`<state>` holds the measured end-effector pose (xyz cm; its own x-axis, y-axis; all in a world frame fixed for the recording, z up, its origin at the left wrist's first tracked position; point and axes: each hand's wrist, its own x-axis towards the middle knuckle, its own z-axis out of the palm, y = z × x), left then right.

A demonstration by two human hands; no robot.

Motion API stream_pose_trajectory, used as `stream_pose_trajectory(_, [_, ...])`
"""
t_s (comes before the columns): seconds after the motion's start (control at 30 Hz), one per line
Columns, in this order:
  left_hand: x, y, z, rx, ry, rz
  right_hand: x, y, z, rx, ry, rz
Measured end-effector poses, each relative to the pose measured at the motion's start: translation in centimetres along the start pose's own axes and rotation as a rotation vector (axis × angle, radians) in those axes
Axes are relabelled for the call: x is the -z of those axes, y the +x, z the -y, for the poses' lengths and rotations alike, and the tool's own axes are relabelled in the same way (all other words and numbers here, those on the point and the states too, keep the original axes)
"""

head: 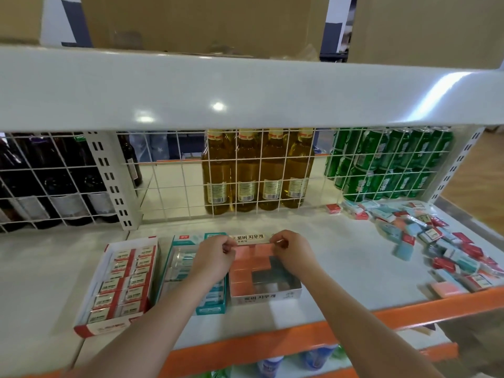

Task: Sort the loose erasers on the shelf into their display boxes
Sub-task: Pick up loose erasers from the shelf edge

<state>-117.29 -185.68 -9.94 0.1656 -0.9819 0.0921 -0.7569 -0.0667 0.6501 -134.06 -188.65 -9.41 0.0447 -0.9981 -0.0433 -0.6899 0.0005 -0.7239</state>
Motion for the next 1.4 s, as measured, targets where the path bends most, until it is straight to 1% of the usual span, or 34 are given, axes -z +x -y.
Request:
stream_pose_trajectory(0.1, [-0.4, 0.5, 0.2, -0.009, 0.023, -0.01, -0.5, 0.4, -0.2, 0.0, -0.033, 0.021])
stream_pose_trajectory(0.27, [-0.5, 0.8, 0.3, -0.065, 0.134, -0.031, -0.9, 0.7, -0.2, 0.07, -0.111, 0.091])
stream_pose_trajectory(0.43, [-0.3, 1.1, 0.7, -0.213, 0.269, 0.104, -1.0, 1.2, 0.0, 0.161, -0.254, 0.079])
stream_pose_trajectory(0.63, [-0.3, 1.8, 0.9, -0.214, 0.316, 0.13, -1.0, 1.8, 0.3, 0.224, -0.366, 0.091])
stream_pose_trajectory(0.83, [-0.5, 2.2, 0.3, -0.188, 0.362, 0.103, -1.1, 2.0, 0.4, 0.234, -0.376, 0.075])
stream_pose_trajectory(0.93, [-0.4, 2.3, 0.2, -0.18, 0.383, 0.115, -0.9, 2.0, 0.1, 0.241, -0.373, 0.089])
stream_pose_trajectory(1.03, [-0.3, 2.3, -0.3, -0.177, 0.372, 0.15, -0.1, 2.1, -0.2, 0.241, -0.364, 0.089])
stream_pose_trajectory(1.2, [-1.3, 2.1, -2.6, -0.23, 0.297, 0.147, 3.1, 2.1, -2.0, 0.219, -0.374, -0.002])
stream_pose_trajectory(1.4, [-4.0, 2.2, -6.9, -0.293, 0.211, 0.245, 8.2, 1.6, -6.8, 0.105, -0.396, -0.039])
